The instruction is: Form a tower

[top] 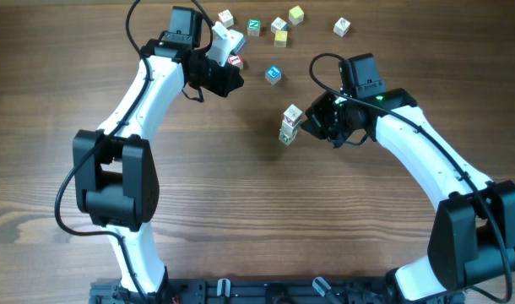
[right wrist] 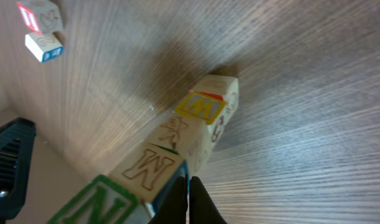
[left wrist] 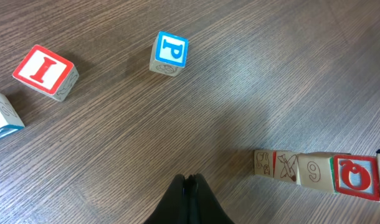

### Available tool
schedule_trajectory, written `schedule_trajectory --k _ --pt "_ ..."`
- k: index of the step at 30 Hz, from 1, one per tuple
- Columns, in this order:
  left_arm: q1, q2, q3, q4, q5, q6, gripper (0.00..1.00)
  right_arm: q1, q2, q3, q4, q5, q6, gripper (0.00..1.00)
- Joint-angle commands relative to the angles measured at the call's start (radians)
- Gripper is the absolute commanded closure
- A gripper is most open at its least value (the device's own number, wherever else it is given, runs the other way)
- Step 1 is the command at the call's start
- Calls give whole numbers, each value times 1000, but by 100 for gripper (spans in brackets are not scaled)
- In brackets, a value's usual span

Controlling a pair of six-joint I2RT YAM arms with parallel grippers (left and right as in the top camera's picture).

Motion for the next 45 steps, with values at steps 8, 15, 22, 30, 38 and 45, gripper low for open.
schedule_trajectory --k 8,15,22,30,38,45 --pt "2 12 11 -23 32 -9 96 16 10 -6 -89 217 -283 95" --pt "-63 62 -9 -8 -101 51 96 90 11 -8 -165 377 -301 95" --pt "-168 77 -8 13 -337 79 96 90 56 -8 -230 367 -220 95" --pt "-165 123 -8 46 -266 113 96 104 129 -8 -107 367 -210 95" --pt "-167 155 -9 36 -183 113 96 136 140 -9 -81 364 -242 96" --pt "-167 155 -9 16 -153 127 96 138 127 -10 -161 386 -340 96"
